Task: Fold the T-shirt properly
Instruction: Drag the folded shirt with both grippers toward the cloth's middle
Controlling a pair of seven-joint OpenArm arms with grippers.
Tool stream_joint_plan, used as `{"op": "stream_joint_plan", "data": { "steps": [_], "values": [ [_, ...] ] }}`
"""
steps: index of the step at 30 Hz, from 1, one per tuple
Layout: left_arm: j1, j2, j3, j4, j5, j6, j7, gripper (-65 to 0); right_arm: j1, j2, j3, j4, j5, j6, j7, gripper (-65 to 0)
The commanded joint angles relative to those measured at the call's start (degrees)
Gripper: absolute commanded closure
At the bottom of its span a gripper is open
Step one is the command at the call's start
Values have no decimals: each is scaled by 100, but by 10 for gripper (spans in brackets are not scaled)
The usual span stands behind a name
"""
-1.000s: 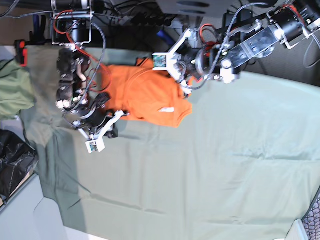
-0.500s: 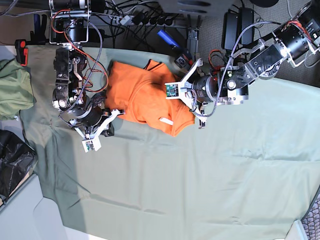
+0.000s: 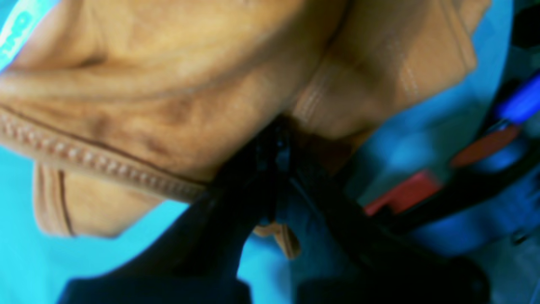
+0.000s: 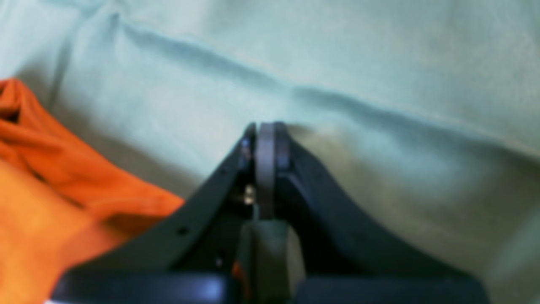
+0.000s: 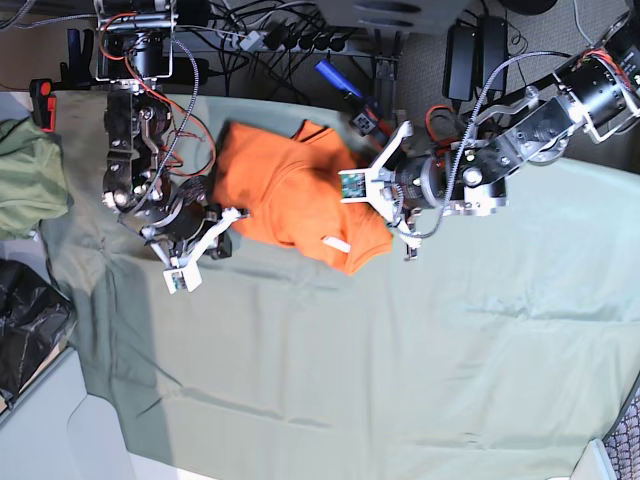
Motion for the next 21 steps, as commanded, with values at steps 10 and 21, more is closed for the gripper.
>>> {"op": "stream_joint_plan", "data": {
  "steps": [10,21],
  "values": [
    [-1058,-87,-57,-669,328,136,-87,0,-376,197,31,225,321,522,-50,0],
    [-1132,-804,-57,374,313,782,376,0,-402,181,31,225,459,522,96,0]
  ]
}}
